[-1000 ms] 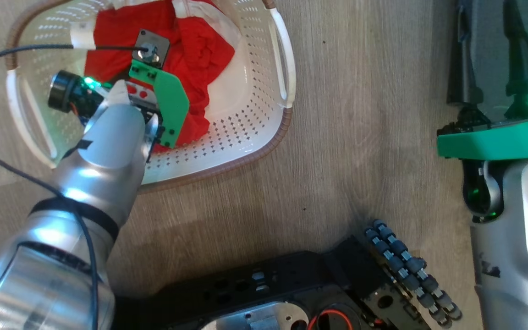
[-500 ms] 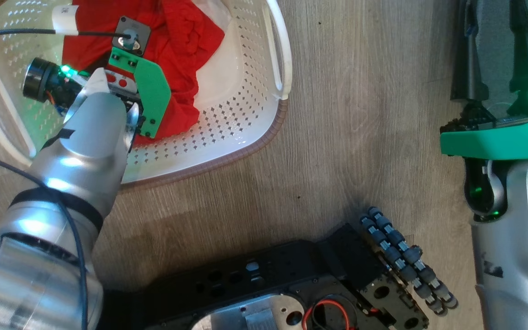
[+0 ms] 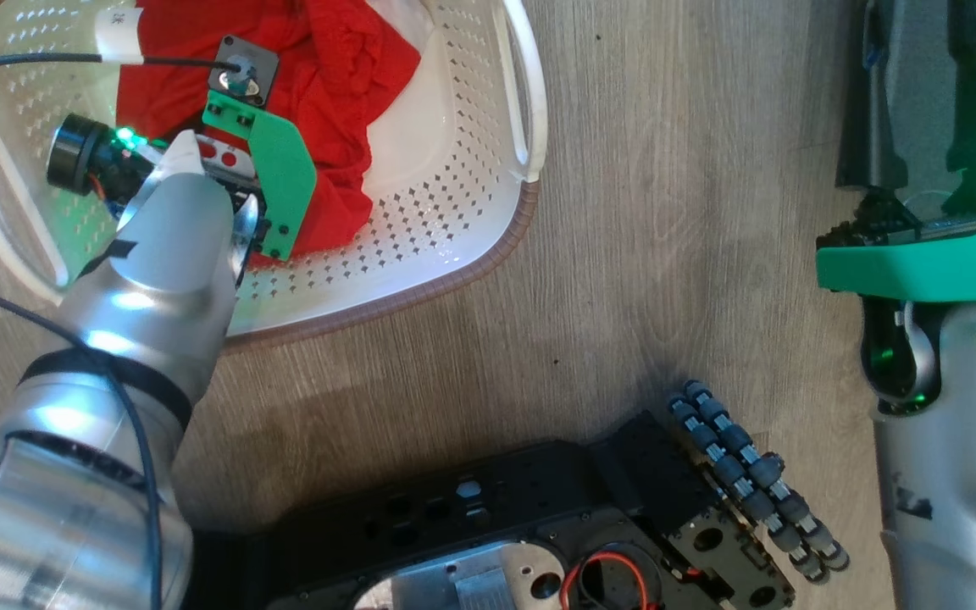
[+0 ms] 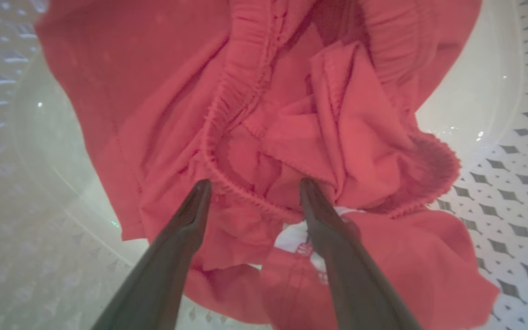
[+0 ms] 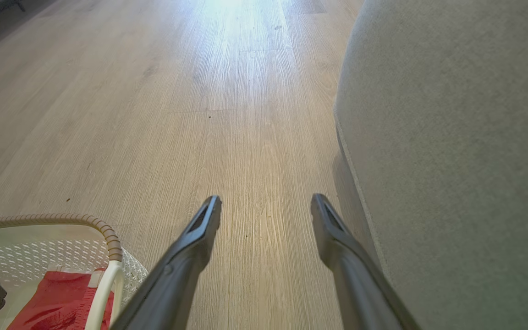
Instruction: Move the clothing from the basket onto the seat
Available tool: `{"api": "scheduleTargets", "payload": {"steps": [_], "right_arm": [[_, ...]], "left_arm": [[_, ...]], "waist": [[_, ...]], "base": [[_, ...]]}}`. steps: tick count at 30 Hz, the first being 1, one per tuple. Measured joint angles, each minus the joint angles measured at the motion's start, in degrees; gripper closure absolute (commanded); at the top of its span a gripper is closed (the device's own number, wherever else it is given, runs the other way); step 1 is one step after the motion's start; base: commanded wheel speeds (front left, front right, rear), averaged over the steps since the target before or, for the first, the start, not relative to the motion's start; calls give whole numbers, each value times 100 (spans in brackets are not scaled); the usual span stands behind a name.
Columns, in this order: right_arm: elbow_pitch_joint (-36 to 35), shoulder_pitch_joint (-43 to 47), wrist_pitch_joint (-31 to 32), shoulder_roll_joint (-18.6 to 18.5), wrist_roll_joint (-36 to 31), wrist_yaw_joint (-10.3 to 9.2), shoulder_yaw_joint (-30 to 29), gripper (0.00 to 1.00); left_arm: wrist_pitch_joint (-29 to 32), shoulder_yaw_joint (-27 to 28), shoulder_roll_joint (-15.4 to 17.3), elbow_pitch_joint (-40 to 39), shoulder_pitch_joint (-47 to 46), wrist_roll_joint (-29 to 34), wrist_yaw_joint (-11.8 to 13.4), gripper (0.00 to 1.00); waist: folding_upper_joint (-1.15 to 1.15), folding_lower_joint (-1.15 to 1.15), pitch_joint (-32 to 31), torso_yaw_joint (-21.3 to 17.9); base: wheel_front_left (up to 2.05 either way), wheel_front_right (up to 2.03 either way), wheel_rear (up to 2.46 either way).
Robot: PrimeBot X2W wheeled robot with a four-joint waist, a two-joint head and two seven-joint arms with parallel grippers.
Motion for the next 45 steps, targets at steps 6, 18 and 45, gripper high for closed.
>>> {"api": "scheduleTargets", "payload": {"steps": [6, 18, 45], "right_arm": [[-19, 90, 0, 0, -2, 0, -4, 0], [-81, 91, 0, 0, -5, 0, -65, 0], [383, 343, 0, 0, -90, 0, -243, 0]], "left_arm": [[122, -7, -46, 4, 13, -87, -177, 0], [425, -87, -89, 11, 49, -283, -500, 70], [-1651, 628, -189, -358, 770, -1723, -928, 100]], "waist": [[0, 0, 19, 6], [0, 0, 44, 31], [0, -1, -1514, 325]], "base": [[0, 0, 0], [0, 0, 0], [0, 0, 0]]}}
